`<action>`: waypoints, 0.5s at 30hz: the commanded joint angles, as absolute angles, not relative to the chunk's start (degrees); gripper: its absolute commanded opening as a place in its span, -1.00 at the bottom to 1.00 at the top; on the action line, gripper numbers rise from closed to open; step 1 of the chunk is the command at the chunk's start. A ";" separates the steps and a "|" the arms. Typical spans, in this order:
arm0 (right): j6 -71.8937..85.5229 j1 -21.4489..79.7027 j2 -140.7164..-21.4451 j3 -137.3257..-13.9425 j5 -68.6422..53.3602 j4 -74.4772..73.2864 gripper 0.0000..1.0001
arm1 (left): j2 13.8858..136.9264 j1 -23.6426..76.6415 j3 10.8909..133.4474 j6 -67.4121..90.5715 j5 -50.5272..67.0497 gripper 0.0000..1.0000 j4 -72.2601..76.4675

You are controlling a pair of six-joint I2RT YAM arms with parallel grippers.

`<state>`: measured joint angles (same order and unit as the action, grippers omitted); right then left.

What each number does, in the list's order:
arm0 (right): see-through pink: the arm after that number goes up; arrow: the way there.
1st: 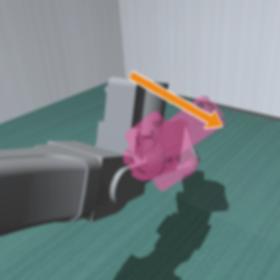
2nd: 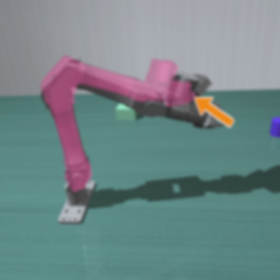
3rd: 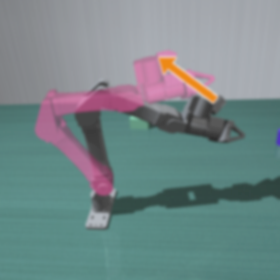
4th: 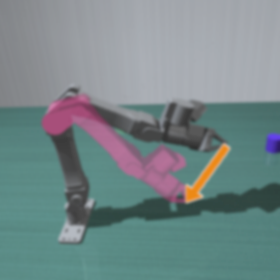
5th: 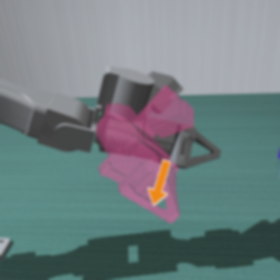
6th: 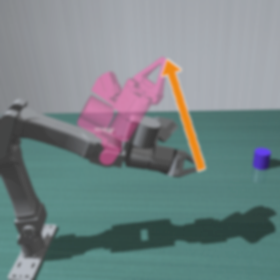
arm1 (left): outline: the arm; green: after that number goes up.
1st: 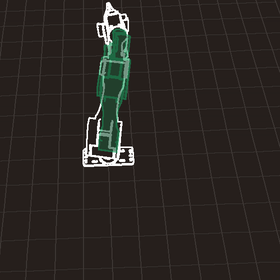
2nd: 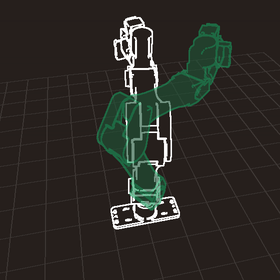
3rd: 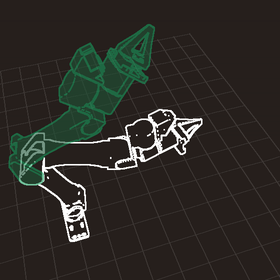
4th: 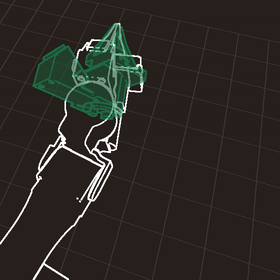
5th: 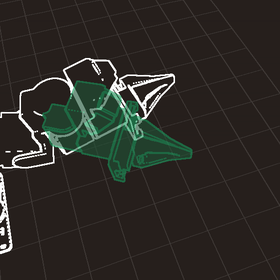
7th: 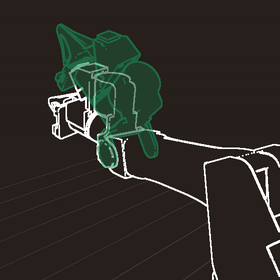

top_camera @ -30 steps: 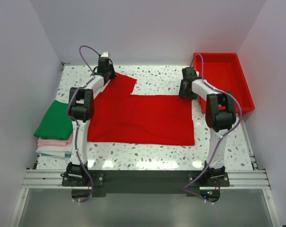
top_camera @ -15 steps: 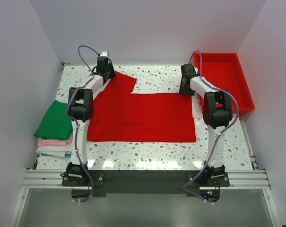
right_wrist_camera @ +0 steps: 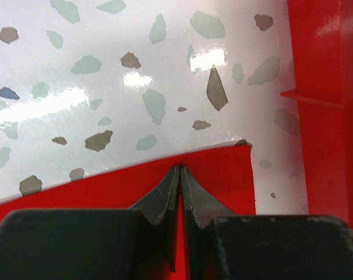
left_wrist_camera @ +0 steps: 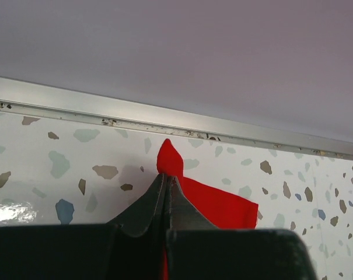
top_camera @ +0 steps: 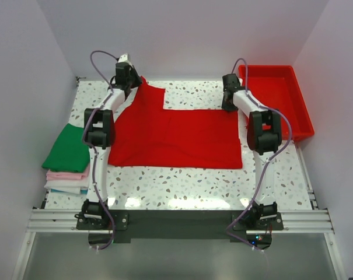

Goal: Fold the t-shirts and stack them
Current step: Fold the tshirt

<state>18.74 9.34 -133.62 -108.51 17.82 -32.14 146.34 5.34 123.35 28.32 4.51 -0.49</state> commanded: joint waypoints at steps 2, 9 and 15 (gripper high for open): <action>17.75 8.53 -135.97 -112.58 16.17 -33.84 -0.91 | 148.36 3.96 126.82 31.11 7.20 -1.00 5.01; 18.02 8.09 -134.83 -114.79 14.42 -32.00 -1.00 | 151.26 2.29 131.83 34.98 13.43 -1.00 8.95; 18.72 7.73 -131.58 -111.72 13.71 -29.63 -1.00 | 148.46 1.93 129.48 36.30 17.04 -1.00 12.91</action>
<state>18.55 8.16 -135.68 -112.38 14.39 -32.12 151.30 2.59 128.57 34.50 13.39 5.85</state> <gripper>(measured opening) 0.009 0.013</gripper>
